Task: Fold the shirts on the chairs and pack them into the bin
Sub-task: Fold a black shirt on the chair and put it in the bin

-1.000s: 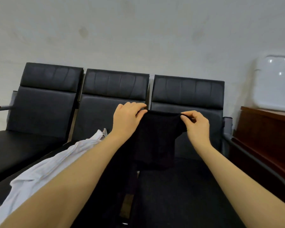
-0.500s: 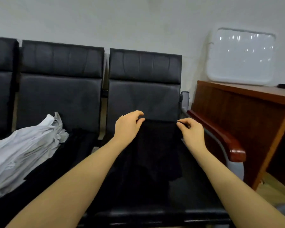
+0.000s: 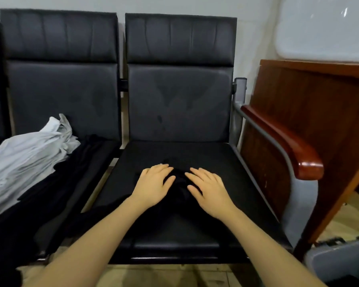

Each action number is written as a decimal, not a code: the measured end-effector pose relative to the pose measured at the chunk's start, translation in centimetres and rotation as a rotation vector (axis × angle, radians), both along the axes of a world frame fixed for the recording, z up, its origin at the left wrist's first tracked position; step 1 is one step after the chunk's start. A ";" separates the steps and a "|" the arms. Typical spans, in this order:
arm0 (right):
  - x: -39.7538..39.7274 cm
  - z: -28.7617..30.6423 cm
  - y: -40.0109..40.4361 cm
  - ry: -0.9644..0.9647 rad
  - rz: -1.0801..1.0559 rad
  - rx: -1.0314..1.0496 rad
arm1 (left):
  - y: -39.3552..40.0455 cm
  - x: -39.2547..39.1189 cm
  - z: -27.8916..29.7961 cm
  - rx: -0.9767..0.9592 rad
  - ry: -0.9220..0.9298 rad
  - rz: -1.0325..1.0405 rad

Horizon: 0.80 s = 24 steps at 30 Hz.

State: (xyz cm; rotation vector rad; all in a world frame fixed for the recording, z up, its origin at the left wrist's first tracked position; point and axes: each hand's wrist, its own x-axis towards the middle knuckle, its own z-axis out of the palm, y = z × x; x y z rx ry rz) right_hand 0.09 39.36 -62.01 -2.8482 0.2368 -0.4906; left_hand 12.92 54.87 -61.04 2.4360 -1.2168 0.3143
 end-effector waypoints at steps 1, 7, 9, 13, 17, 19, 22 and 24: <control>0.4 -0.4 0.1 0.062 0.014 -0.006 | 0.4 0.1 -0.7 0.021 0.011 0.032; 2.8 -1.8 -0.9 0.289 -0.085 0.229 | 2.2 1.2 -3.7 0.066 0.137 0.073; 3.7 -1.9 -1.4 0.290 -0.101 0.280 | 2.1 1.7 -4.1 0.028 0.187 0.080; 5.0 -1.9 -2.3 0.250 -0.118 0.399 | 1.6 2.8 -4.3 -0.049 0.215 0.057; 5.2 -0.8 -1.9 0.069 -0.183 0.486 | 1.1 3.4 -3.8 -0.204 0.197 0.026; 5.0 -0.1 -1.4 -0.065 -0.195 0.455 | 1.2 3.4 -3.2 -0.280 0.196 0.023; 5.2 0.8 -0.4 -0.197 -0.143 0.492 | 1.6 3.2 -2.5 -0.303 0.143 0.019; 5.6 1.0 0.2 -0.180 -0.115 0.480 | 2.1 3.0 -2.5 -0.271 0.091 0.001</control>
